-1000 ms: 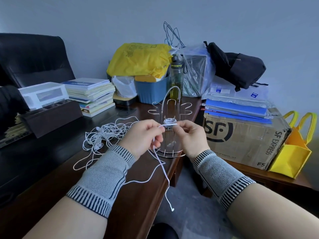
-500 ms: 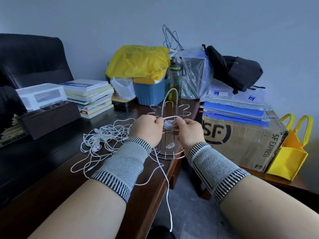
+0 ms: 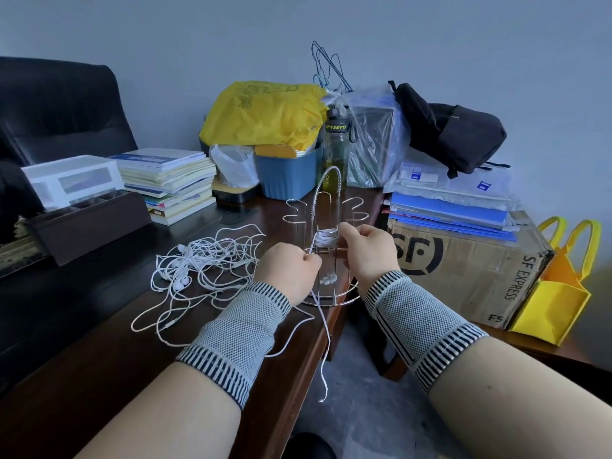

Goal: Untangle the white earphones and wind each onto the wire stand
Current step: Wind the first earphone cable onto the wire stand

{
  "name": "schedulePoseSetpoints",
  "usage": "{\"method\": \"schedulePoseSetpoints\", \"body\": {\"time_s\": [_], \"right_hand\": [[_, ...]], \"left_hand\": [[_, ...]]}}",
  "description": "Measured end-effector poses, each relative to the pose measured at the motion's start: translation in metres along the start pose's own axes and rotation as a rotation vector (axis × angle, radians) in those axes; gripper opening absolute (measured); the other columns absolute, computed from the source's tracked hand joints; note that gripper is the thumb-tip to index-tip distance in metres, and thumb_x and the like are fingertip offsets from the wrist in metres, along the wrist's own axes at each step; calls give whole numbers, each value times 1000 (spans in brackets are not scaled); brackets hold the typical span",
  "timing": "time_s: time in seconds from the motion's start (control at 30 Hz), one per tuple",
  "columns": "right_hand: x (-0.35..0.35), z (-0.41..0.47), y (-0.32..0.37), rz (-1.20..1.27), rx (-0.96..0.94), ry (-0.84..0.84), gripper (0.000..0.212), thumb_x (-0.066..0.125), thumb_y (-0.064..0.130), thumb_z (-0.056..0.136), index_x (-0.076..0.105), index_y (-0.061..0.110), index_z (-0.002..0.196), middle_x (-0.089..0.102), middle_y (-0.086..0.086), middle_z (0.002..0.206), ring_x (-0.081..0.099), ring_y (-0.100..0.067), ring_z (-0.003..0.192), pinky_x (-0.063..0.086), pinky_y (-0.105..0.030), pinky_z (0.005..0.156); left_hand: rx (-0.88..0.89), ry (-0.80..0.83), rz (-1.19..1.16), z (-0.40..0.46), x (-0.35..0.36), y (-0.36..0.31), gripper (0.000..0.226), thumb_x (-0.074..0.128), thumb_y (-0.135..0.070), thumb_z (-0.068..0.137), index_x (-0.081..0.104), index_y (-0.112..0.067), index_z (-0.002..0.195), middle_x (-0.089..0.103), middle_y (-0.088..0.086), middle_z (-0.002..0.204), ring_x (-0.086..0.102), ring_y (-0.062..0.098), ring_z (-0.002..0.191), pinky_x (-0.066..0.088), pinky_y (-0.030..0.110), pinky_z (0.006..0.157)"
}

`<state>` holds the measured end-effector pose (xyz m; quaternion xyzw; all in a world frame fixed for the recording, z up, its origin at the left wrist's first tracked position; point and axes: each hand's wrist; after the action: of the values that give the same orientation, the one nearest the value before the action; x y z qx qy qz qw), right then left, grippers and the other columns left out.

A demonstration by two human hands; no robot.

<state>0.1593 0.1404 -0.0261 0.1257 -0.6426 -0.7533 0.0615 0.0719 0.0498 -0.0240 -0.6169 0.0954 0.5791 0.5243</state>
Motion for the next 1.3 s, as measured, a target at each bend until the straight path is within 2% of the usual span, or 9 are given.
{"method": "schedulePoseSetpoints", "body": {"time_s": [0.13,0.3,0.47,0.6,0.73,0.87,1.0,1.17,1.3], "right_hand": [[-6,-9,-12,33,-123,16,17,64,16,83,55,21,70,62,-1,74,63,-21,72,54,-41,76],[-15,-23,-27,-147,-540,90,43,54,-11,79,60,31,79,51,5,96,52,6,86,42,-7,78],[-11,-21,-41,-249,-764,91,28,60,-3,79,73,16,94,47,10,96,52,-1,90,40,-5,83],[-13,-20,-32,-242,-650,96,17,77,9,79,70,24,84,50,15,92,52,5,85,38,-2,77],[-17,-24,-21,-124,-499,80,20,70,16,86,63,30,75,60,4,90,58,2,78,42,-8,71],[-17,-25,-12,140,-252,104,9,67,15,89,69,13,81,65,-2,77,57,4,54,46,-13,53],[-14,-18,-13,219,-120,89,18,68,20,88,70,20,70,67,-6,71,59,-14,67,50,-29,63],[-10,-9,-10,197,-44,84,27,67,25,89,66,19,63,67,1,65,61,-15,67,51,-34,67],[-7,-2,-4,146,59,57,27,65,29,86,65,15,63,70,-7,70,62,-20,68,53,-37,70]], "left_hand": [[108,30,46,-10,-3,-1,41,46,-25,95,59,-2,64,60,11,64,52,23,60,42,33,56],[307,9,247,-25,-5,-2,27,41,-28,100,40,-17,76,41,-5,62,45,22,65,31,33,59],[406,1,373,-29,-13,-9,9,41,-22,98,38,-21,89,45,-3,71,45,25,69,32,34,61],[330,13,162,-28,-19,-9,10,46,-25,96,55,-23,91,66,-2,80,62,22,79,49,35,70],[173,60,-332,-19,-23,-5,18,55,-24,96,60,-27,79,68,-6,65,67,7,61,52,26,66],[143,44,-494,-13,-23,-2,19,60,-24,94,69,-23,77,65,-7,59,63,5,56,49,25,62],[96,-121,-551,-6,-18,-8,19,62,-27,92,69,-22,75,65,-6,60,61,4,56,53,27,63],[41,-284,-488,6,-14,-16,27,66,-38,89,66,-20,68,68,-3,63,68,18,66,58,39,70],[22,-300,-310,11,-9,-14,39,60,-43,91,64,-15,63,68,0,63,66,24,67,56,41,69]]}}
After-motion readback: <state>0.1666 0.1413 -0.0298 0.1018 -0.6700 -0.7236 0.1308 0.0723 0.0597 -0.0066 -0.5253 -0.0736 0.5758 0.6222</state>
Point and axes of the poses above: each hand's wrist, its own z-axis towards the middle knuckle, its own x-axis out of the palm, y = z × x
